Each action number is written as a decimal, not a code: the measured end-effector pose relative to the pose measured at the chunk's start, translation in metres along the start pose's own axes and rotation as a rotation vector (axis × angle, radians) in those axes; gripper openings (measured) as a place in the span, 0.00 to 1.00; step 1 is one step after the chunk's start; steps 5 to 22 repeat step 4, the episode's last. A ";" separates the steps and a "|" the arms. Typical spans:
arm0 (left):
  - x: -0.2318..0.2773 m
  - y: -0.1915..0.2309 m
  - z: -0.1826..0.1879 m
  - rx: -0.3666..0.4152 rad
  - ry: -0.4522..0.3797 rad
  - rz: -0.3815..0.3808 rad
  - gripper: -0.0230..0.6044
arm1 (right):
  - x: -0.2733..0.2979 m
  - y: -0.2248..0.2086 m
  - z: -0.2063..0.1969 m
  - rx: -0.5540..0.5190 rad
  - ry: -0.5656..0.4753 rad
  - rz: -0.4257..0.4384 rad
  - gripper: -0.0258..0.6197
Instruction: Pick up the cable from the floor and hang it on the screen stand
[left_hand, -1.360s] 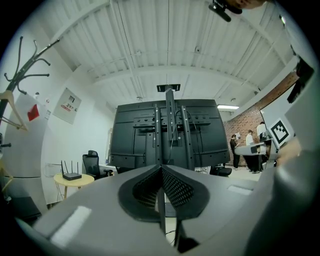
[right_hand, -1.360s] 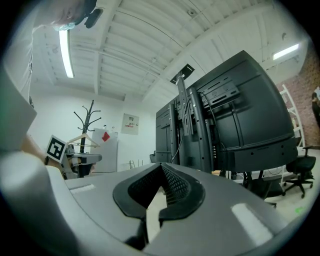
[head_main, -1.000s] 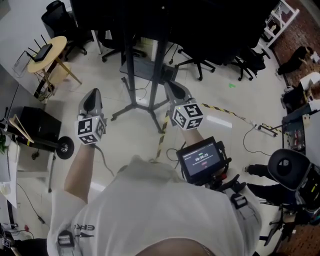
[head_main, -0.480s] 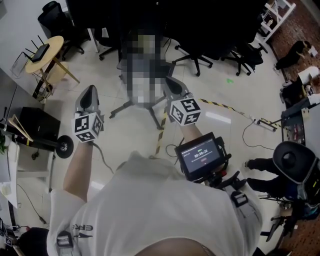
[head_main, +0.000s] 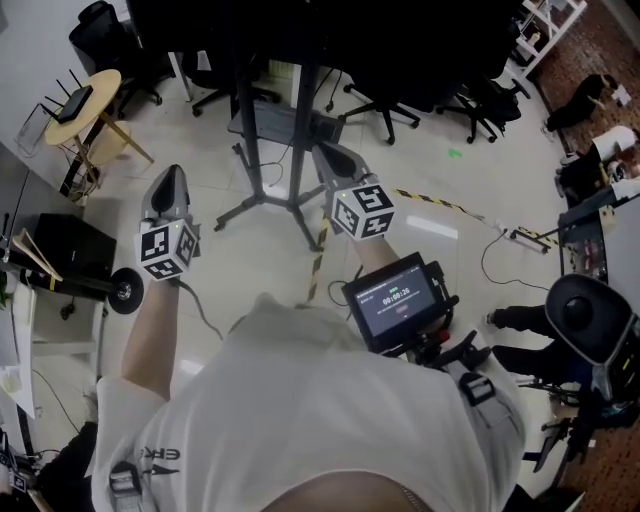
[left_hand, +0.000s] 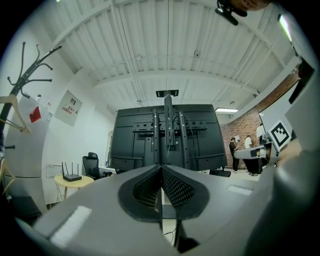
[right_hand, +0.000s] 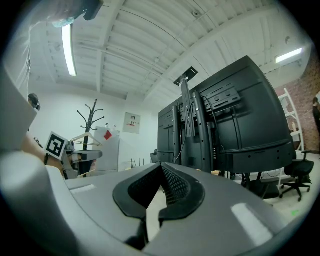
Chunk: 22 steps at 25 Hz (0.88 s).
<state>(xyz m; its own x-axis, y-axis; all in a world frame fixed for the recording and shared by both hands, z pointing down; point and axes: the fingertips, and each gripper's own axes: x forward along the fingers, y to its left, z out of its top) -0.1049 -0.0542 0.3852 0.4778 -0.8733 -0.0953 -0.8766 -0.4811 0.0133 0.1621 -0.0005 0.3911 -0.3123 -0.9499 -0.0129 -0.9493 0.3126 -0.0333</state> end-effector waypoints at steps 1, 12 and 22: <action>0.001 0.001 0.000 0.000 0.000 0.003 0.04 | 0.002 0.000 0.000 -0.001 0.000 0.003 0.06; 0.001 0.001 -0.001 -0.006 0.001 0.009 0.04 | 0.003 0.000 0.002 0.000 0.003 0.007 0.06; 0.001 0.001 -0.001 -0.006 0.001 0.009 0.04 | 0.003 0.000 0.002 0.000 0.003 0.007 0.06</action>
